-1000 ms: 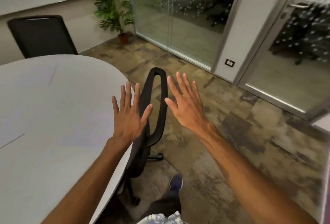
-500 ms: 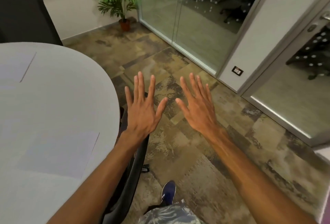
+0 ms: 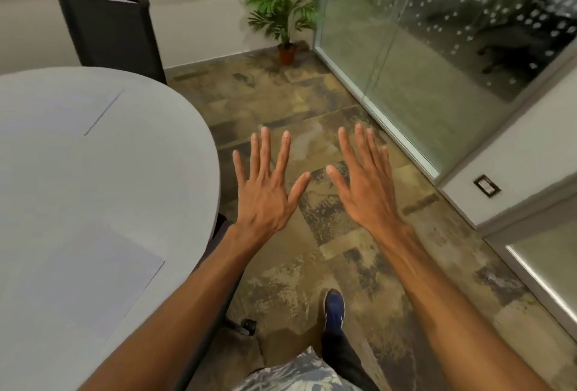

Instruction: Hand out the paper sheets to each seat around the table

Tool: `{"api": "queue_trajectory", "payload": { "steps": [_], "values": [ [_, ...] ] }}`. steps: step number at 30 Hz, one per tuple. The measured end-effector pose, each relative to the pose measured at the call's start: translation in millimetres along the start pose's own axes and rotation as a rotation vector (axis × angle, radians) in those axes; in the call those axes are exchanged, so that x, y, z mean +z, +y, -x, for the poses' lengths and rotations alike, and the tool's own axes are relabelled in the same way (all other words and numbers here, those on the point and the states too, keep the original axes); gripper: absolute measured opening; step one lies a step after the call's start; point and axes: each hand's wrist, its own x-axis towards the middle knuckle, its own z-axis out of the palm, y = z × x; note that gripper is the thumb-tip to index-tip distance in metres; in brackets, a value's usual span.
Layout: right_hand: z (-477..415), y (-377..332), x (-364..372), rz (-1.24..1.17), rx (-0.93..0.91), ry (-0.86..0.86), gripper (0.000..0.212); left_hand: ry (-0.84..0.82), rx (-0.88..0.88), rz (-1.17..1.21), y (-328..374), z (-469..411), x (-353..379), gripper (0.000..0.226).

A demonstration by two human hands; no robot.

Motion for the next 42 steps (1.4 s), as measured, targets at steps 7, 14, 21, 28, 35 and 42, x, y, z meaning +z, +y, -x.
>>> {"api": "queue_trajectory", "payload": {
  "steps": [7,14,21,28,35,42],
  "values": [
    [-108,42,15,-0.067,-0.171,-0.078,0.071,0.085,-0.172,0.034,12,-84,19,0.077],
    [-202,58,39,-0.147,-0.300,-0.129,0.069,0.135,-0.335,-0.015,-7,-153,31,0.076],
    [-315,59,90,-0.157,-0.368,-0.171,0.070,0.189,-0.422,-0.051,-59,-245,52,0.076],
    [-455,26,144,-0.168,-0.397,-0.197,0.070,0.171,-0.445,-0.033,-143,-368,60,0.077],
    [-567,-6,188,-0.161,-0.424,-0.211,0.071,0.103,-0.434,-0.037,-209,-470,56,0.078],
    [-670,-34,233,-0.181,-0.463,-0.220,0.069,0.122,-0.482,-0.093,-272,-542,55,0.074]
  ]
}}
